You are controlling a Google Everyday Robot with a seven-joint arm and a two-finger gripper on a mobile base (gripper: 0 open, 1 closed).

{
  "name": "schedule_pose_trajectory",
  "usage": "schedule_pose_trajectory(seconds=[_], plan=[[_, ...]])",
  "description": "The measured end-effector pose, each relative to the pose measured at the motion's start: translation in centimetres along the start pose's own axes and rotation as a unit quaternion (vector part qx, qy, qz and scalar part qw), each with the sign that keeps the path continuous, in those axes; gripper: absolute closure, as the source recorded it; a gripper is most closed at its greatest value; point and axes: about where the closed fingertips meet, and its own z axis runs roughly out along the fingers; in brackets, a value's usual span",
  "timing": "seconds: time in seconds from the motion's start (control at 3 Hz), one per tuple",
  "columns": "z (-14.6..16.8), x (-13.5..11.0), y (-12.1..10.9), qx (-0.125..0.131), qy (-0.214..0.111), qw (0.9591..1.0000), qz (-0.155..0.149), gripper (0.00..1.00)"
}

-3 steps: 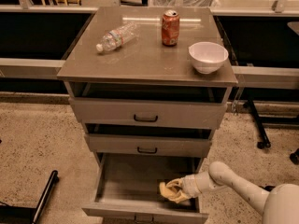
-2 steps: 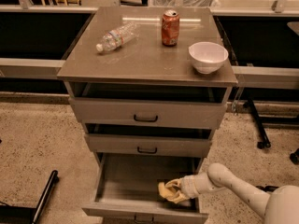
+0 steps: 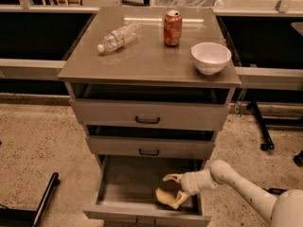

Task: Place sponge into bottom drawer

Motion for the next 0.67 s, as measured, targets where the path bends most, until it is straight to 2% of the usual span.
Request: schedule_pose_trajectory(seconds=[0.33,0.67], plan=[[-0.01,-0.35,-0.01,0.001,-0.008,0.9999,-0.009,0.00],[0.00,-0.35,0.00,0.001,-0.008,0.9999,-0.009,0.00]])
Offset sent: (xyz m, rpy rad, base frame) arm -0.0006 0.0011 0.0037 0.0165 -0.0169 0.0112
